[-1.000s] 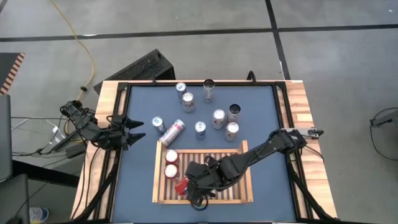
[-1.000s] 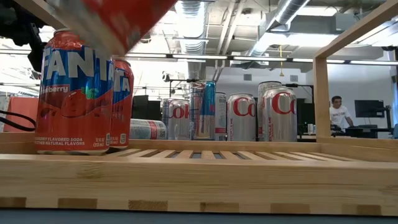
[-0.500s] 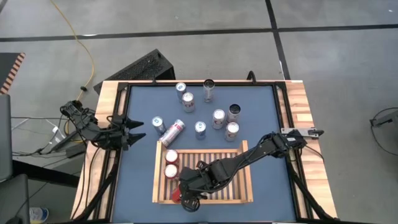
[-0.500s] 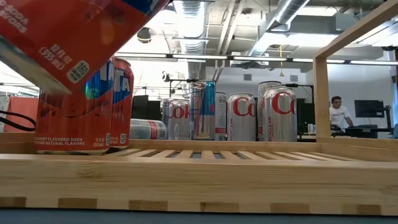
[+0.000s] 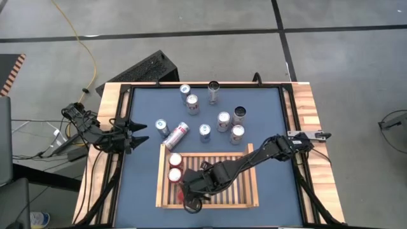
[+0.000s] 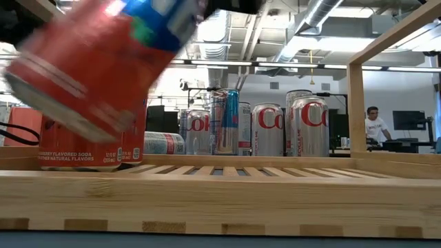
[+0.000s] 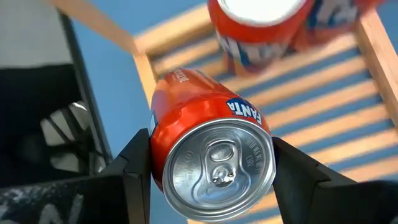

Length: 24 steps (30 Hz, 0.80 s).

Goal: Place canned beverage on shelf
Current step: Put the red soda can on the shelf aligned with the other red soda can

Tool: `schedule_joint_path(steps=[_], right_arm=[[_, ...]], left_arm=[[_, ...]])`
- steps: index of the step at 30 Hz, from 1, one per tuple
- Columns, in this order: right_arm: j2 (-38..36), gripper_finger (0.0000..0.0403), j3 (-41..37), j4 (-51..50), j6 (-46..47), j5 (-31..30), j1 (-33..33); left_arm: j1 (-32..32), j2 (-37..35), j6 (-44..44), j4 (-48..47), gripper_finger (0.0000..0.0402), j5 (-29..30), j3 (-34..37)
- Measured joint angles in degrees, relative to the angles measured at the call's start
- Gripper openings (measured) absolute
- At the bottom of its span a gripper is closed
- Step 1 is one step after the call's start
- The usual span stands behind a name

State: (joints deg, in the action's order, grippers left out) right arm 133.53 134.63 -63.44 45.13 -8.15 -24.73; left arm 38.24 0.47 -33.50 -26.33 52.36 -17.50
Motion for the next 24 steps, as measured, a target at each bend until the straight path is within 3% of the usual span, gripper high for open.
schedule_joint_path(steps=[24], right_arm=[[1.3,0.0222,0.2,-6.4,-1.9,3.9,1.1]], left_arm=[[0.0,0.0,0.1,-0.2,0.0348,0.9,0.0]])
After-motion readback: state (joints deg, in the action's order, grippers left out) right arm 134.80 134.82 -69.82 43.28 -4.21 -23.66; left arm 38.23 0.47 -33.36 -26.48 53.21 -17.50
